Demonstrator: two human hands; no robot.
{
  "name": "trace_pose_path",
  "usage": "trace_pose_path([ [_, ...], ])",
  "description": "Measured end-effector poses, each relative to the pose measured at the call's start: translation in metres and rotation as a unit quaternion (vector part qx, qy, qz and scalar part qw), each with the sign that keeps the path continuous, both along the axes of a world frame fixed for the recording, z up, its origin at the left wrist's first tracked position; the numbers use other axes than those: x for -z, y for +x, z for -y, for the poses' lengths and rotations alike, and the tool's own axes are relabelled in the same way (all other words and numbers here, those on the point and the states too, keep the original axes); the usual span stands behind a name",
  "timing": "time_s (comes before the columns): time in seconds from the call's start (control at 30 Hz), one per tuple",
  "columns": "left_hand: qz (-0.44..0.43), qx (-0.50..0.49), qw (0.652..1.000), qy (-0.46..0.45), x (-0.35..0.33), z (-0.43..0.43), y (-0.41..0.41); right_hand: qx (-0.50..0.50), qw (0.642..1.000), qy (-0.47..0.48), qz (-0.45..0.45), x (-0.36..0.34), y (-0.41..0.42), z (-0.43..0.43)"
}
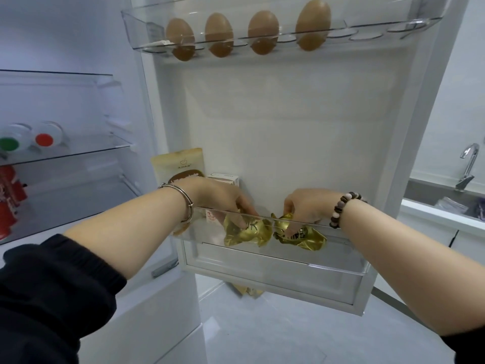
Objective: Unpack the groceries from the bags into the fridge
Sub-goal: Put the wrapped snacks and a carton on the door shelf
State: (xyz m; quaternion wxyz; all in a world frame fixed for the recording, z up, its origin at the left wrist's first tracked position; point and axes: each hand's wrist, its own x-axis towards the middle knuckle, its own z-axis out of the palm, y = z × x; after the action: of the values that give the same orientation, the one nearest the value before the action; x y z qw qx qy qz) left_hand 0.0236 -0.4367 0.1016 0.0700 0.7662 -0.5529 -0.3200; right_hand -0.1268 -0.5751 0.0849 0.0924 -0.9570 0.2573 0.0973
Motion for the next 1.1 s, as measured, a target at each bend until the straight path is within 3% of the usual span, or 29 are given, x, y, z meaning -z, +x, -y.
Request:
trace_pose_path([
  [0.23,0.126,0.052,0.99,-0.023,-0.004,-0.003,0.011,-0.006,0.999,0.022,0.037,0.004,-0.007,0.008],
  [0.6,0.055,0.041,0.997,0.035,-0.013,-0.019,0.026,0.014,0.996,0.092,0.013,0.008,-0.005,0.017],
  [0.83,0.032,-0.017,0.997,-0.069,-0.001,-0.025,0.037,-0.019,0.981,0.187,0.04,0.008,-0.006,0.01],
  [1.1,0.177,-0.033,0.982,-0.052,-0.01,-0.03,0.04,0.004,0.962,0.268,0.051,0.007,0.005,0.0],
])
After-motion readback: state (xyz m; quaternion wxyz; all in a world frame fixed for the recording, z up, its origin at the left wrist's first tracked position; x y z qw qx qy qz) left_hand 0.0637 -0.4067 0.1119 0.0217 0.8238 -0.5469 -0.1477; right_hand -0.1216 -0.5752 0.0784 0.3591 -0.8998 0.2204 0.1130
